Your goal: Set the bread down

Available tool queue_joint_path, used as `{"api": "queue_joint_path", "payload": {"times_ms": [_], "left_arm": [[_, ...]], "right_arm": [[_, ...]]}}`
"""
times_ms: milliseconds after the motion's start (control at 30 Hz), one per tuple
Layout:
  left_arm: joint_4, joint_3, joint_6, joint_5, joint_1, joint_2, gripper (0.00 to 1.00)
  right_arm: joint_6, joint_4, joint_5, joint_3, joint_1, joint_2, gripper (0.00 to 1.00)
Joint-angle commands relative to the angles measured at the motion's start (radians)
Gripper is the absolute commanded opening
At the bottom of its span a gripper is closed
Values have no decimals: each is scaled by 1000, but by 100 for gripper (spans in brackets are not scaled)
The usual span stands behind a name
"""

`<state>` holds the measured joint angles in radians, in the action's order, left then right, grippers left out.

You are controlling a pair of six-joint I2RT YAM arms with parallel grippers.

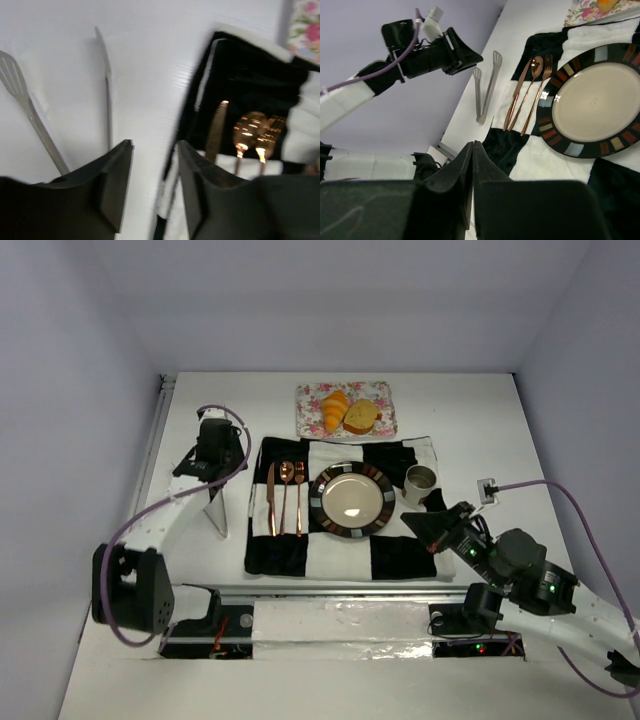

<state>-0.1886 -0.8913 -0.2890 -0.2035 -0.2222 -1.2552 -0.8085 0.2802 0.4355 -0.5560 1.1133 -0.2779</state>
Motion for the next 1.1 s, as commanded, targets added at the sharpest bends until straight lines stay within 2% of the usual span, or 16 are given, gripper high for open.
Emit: {"api": "queue_joint_path", "payload": {"times_ms": [0,33,67,167,300,500,667,867,1067], "left_arm": [[86,-24,-6,-41,53,-103,43],[86,-32,-1,-31,63,-130,43],[93,-38,8,-28,63,-156,45],[84,-83,36,-68,86,-259,45],[95,-107,47,-95,86,-358,45],[98,-106,47,-102,150,-407,44],[77,-121,57,-91,150,-470,42],[119,-97,45,-57,150,-377,43],[74,-123,51,-40,150,-466,42]], "right_arm": [[0,-52,16,-13,-1,-36,11],[3,-52,14,-13,-1,-52,11],[5,-46,12,-30,-1,-66,18],[9,-50,14,-41,-1,-106,23],[0,-98,-10,-22,-1,-115,24],[-14,-115,-26,-4,-1,-142,24],[-12,-116,-27,-15,-1,-164,24],[-18,-115,-34,-9,-1,-159,24],[-17,-105,-37,-22,-1,-167,24]]}}
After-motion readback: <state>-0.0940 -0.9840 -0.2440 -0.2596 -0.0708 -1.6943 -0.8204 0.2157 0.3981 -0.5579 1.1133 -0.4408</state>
